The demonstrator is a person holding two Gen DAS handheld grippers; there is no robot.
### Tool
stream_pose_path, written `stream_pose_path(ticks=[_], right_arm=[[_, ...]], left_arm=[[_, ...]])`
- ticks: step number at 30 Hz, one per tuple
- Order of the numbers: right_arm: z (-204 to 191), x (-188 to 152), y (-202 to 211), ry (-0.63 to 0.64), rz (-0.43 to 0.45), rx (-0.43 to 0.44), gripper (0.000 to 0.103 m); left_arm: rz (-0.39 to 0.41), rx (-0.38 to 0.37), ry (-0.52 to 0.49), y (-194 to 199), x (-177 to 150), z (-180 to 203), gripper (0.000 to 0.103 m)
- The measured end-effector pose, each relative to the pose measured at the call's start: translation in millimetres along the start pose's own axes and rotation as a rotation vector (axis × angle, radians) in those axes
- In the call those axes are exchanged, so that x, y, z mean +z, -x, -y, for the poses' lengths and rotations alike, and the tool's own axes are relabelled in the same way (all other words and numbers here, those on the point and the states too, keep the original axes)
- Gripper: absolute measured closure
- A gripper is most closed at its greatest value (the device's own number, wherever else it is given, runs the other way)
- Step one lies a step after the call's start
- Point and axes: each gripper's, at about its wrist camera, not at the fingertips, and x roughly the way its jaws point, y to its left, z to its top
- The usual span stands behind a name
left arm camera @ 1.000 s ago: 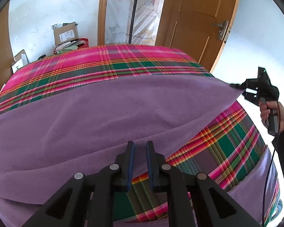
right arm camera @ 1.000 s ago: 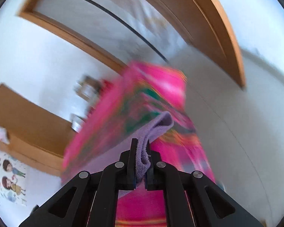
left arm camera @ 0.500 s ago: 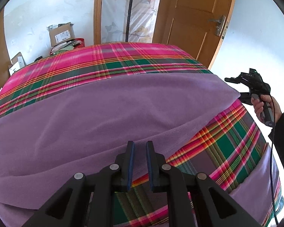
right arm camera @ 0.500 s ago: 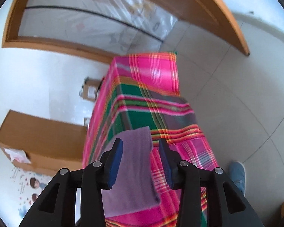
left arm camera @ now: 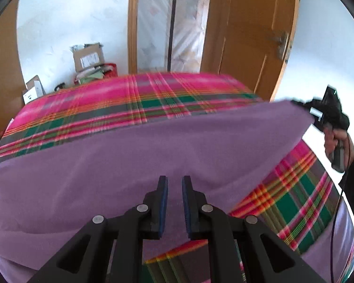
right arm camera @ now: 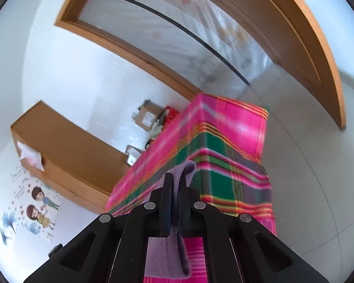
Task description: Fold clothes
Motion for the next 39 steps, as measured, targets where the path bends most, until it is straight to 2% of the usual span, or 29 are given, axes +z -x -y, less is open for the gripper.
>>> stream_pose_path(ticks=[2,3,5,7,9,11,14,17,20,23,24,26,30,34,37,39], right_arm=[[11,-3,-6,-0.011,-0.048,-0.079,0.098],[16,-5,-8,-0.018,-0.062,-0.122,0.095],[26,-7,0,-0.069,-0.031,-0.160,0.093],[30,-7,16,-0.094,0.020,-0.186,0.089],[15,-9,31,-0.030,0.044,-0.190,0.088],[-10,-14,35,0.066,0.028,-0.191,0.088],[-64,-32,28,0.260,-0.035,-0.213,0.088],[-113,-65,1,0.442,-0.128,-0.227,0.088],[-146,-103,-38,0.572,-0.261,-0.281,0.088],[-163,-139,-75,0.687,-0.380,-0.319,0.088],[-165,-150,-85,0.721,-0.424,-0.338,0.088],[-166,-162,-88,0.770,-0.433,-0.365,0.088],[-159,-161,-78,0.756,-0.446,-0.375,0.089],[-160,-162,-66,0.768,-0.452,-0.421,0.090],[-167,-160,-54,0.762,-0.435,-0.451,0.089],[-172,-157,-45,0.746,-0.416,-0.431,0.089]], left_arm=[[-0.089,-0.023,-0.025,-15,-1,4,0.090],[-0.095,-0.019,-0.041,-18,-3,6,0.090],[-0.091,0.002,-0.092,-16,-5,15,0.090],[-0.099,-0.014,-0.107,-13,-7,19,0.090],[-0.101,-0.018,-0.118,-9,-9,22,0.089],[-0.103,-0.022,-0.125,-6,-11,25,0.088],[-0.111,-0.040,-0.128,-2,-15,31,0.082],[-0.118,-0.050,-0.143,-1,-24,38,0.080],[-0.131,-0.083,-0.137,6,-29,41,0.080],[-0.098,-0.073,-0.114,24,-35,36,0.080],[-0.078,-0.064,-0.102,32,-37,30,0.080],[-0.047,-0.026,-0.063,50,-42,10,0.080],[-0.027,0.075,0.016,70,-52,-37,0.080],[-0.031,0.170,0.145,84,-69,-92,0.080],[-0.005,0.201,0.202,99,-77,-114,0.080],[0.008,0.207,0.231,105,-82,-125,0.080]])
